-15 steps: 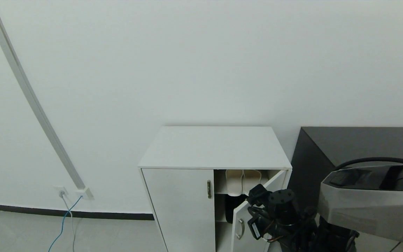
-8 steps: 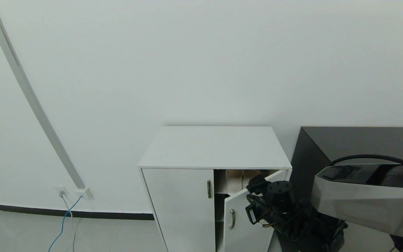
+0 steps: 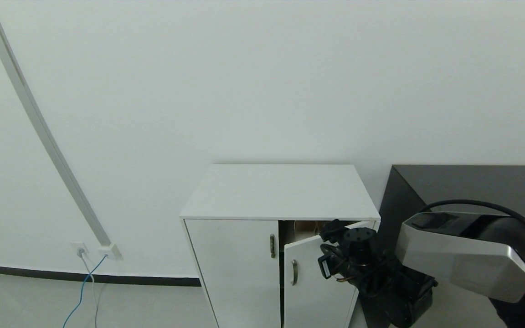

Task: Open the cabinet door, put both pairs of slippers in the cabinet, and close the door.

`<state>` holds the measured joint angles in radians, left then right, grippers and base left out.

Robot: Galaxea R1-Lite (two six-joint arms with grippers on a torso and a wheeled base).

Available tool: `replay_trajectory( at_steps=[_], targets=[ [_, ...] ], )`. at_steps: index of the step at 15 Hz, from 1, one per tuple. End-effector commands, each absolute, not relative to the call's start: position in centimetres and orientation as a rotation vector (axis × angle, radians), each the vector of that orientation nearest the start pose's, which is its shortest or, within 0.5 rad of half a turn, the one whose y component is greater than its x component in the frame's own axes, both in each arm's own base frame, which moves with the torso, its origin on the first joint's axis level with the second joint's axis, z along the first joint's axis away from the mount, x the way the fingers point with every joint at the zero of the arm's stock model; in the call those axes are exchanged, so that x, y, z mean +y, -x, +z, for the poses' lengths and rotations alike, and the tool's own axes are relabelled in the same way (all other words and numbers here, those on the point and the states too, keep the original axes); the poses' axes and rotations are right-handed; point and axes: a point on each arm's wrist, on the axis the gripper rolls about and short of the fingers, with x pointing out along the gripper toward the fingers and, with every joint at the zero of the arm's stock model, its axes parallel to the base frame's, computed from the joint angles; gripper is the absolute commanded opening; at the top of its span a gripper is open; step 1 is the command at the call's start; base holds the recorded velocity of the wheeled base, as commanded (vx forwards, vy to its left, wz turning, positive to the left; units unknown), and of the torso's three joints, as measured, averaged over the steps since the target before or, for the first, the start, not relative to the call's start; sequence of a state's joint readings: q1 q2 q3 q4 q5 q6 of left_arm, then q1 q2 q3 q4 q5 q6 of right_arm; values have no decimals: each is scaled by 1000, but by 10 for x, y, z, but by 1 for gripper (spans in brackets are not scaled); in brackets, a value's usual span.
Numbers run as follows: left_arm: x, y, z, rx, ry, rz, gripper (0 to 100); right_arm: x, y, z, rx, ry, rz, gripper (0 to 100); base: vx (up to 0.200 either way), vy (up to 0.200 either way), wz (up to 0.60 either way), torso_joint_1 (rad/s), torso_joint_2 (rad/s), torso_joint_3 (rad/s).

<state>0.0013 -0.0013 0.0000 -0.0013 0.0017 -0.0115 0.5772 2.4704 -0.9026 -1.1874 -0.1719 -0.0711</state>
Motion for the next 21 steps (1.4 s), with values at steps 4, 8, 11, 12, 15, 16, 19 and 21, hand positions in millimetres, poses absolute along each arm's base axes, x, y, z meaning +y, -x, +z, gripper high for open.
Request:
replay_trajectory(
  at_steps=[4,8,11,12,15,16,19,21],
  targets=[
    [0,23,76,-2,14,5,0,221,-356,-31,349,209,401,0,0,0,0,0,0,0],
    [0,23,76,-2,14,5,0,223,-361,-29,351,211,400,0,0,0,0,0,0,0],
    [0,23,76,-2,12,3,0,224,-371,-27,334,204,387,0,0,0,0,0,0,0],
    [0,23,76,-2,12,5,0,223,-373,-27,334,203,383,0,0,0,0,0,0,0],
    [0,23,76,-2,12,5,0,224,-378,-27,335,203,380,0,0,0,0,0,0,0],
    [0,23,76,-2,12,5,0,224,-380,-28,334,202,377,0,0,0,0,0,0,0],
    [0,23,76,-2,14,5,0,222,-382,-28,338,202,371,0,0,0,0,0,0,0],
    [0,23,76,-2,14,5,0,222,-385,-26,330,200,366,0,0,0,0,0,0,0]
  ],
)
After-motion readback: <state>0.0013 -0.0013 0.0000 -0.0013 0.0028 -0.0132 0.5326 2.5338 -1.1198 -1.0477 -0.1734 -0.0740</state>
